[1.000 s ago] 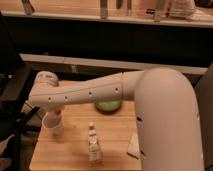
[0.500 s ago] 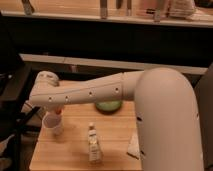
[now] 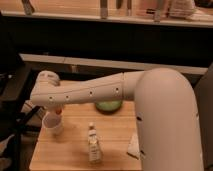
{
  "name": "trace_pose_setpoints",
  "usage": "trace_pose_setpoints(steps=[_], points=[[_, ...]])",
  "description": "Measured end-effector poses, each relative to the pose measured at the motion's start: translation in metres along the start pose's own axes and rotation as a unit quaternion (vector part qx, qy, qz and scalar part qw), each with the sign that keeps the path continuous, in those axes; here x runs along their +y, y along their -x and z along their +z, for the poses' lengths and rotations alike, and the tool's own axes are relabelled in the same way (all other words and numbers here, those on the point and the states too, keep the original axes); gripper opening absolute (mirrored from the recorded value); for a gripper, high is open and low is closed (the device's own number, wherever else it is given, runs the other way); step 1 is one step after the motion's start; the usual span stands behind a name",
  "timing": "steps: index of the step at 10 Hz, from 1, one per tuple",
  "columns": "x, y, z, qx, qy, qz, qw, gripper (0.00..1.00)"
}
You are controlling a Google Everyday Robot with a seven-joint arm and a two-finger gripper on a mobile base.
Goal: Place the pepper in the ceramic cup
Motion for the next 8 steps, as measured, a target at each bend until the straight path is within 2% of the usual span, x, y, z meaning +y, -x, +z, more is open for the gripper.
trace_pose_setpoints(steps=[1,3,6,8], points=[[-0.004,0.002,0.0,-0.008,0.004,-0.01,0.9999,0.0],[-0.028,0.018,-0.007,-0.029,0.007,-0.043,0.9986,0.0],[-0.043,0.029,-0.016,-0.037,0.002,-0.06,0.9975,0.01],[-0.047,0.037,-0.019,-0.043,-0.005,-0.061,0.9972,0.16]])
